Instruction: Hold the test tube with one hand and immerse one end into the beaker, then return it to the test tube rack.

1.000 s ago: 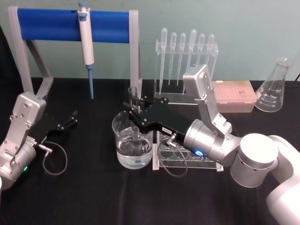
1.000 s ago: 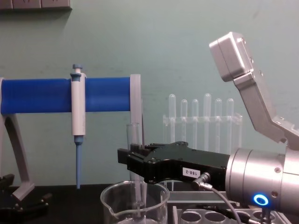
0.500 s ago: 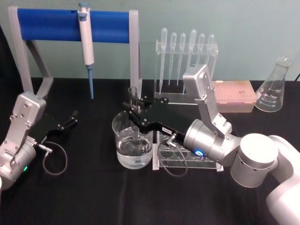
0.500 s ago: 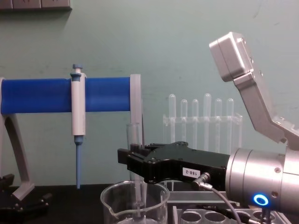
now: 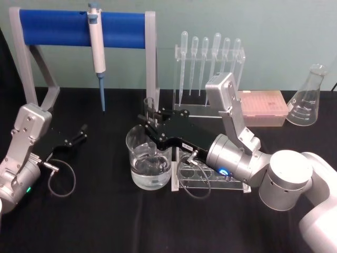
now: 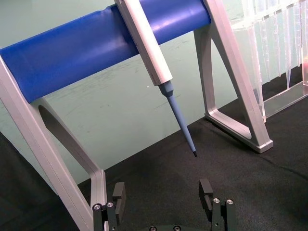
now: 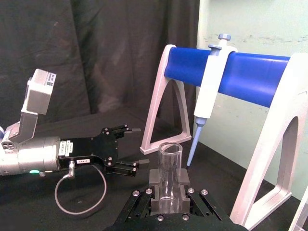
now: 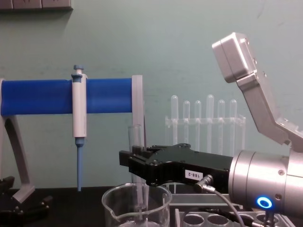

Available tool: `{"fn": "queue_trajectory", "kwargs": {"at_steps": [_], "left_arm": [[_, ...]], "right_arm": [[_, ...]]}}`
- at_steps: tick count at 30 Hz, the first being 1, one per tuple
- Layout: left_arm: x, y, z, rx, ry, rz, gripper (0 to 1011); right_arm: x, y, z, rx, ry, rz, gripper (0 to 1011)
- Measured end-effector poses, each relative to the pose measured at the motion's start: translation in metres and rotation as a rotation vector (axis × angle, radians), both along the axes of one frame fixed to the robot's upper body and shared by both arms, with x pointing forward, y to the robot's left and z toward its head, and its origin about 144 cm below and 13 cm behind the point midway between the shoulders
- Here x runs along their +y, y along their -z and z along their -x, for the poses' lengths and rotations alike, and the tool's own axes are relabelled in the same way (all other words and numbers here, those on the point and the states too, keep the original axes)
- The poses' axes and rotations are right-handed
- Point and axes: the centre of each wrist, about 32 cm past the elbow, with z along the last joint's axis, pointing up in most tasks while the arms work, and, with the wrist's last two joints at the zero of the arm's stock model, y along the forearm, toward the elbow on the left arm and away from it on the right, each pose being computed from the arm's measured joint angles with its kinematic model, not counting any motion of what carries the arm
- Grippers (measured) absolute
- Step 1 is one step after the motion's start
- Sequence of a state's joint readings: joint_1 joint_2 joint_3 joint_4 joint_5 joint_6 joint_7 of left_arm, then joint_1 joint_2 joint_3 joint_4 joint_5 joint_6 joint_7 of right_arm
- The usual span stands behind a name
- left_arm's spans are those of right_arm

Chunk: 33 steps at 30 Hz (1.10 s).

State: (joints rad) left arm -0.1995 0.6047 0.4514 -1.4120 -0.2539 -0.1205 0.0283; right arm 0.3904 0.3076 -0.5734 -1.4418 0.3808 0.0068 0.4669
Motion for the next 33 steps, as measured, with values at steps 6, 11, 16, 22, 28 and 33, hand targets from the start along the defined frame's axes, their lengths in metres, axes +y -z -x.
{"fn": "queue_trajectory", "kwargs": {"at_steps": [6,11,16,22,28,33], "left_arm": [[0.0000,0.0000,0.0000,0.000,0.000,0.000,1000],[0.0000,0.0000,0.0000,0.000,0.000,0.000,1000],[0.0000,0.0000,0.0000,0.000,0.000,0.000,1000],[0.0000,0.0000,0.0000,0.000,0.000,0.000,1000],[0.0000,0.0000,0.0000,0.000,0.000,0.000,1000],[0.0000,0.0000,0.0000,0.000,0.000,0.000,1000]], "right_arm": [[0.0000,0.0000,0.0000,0.000,0.000,0.000,224],[0.0000,0.0000,0.0000,0.000,0.000,0.000,225],[0.0000,0.0000,0.0000,0.000,0.000,0.000,225],[0.0000,0.0000,0.0000,0.000,0.000,0.000,224],[0.0000,0.0000,0.0000,0.000,0.000,0.000,225],[0.0000,0.0000,0.0000,0.000,0.000,0.000,225]]}}
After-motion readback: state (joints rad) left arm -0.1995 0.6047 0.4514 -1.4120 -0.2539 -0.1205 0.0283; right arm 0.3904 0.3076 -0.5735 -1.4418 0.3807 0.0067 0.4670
